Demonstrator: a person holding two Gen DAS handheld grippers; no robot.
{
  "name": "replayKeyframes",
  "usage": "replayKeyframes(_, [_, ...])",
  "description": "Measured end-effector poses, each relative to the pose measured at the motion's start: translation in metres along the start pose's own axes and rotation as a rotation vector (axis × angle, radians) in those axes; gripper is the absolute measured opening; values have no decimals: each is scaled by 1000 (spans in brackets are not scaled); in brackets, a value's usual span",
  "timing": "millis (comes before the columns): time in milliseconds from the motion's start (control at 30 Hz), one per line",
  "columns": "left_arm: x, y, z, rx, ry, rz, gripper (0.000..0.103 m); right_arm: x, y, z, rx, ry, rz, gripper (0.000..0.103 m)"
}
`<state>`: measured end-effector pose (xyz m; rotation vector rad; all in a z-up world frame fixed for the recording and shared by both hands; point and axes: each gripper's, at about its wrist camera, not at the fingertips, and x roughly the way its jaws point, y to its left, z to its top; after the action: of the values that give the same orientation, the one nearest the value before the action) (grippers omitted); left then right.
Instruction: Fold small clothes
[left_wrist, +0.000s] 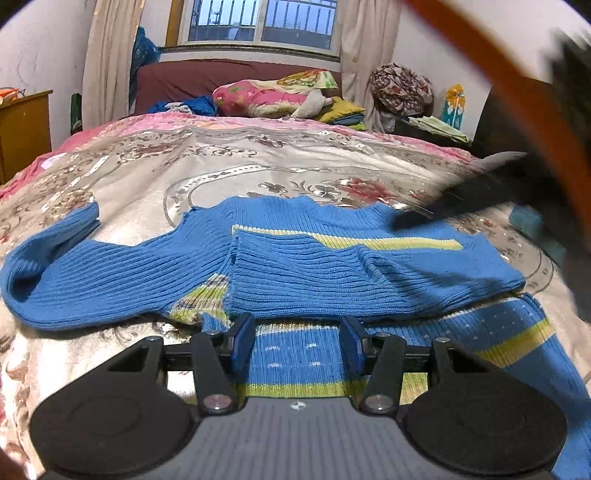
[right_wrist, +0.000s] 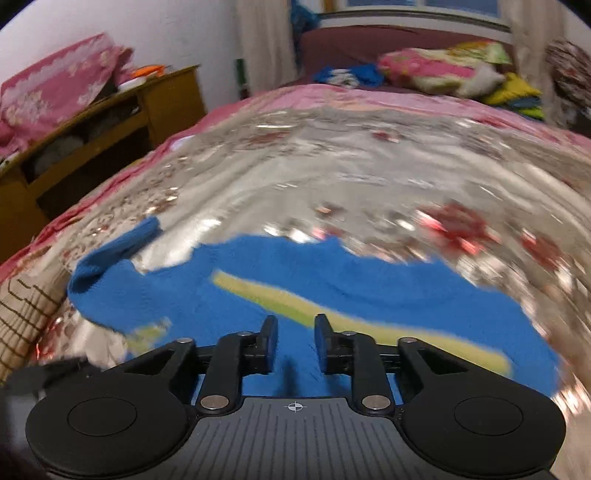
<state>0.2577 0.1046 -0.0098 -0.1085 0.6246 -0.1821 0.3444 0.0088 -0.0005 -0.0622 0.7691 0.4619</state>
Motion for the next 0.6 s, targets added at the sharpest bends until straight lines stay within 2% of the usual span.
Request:
replayKeyframes(100, [0,-3,-1,15,6,9,55,-23,-30,-33,57,29,-86,25])
replayKeyframes(200, [2,-10,-5,63,5,36,56,-27,-61,-63,122,91,-214,30])
replayKeyframes(333, [-4,-13,-8,88,-3,47,56,-52,-81,-74,230,33,-196,32])
replayKeyframes(467, [-19,-10,-9,57,-9,75,56,-77,-67,-84,173,-1,-187,34])
replayKeyframes(600, [-34,-5,-15,-3,9,89,56,-102,-48,-113,167,5,-99,37])
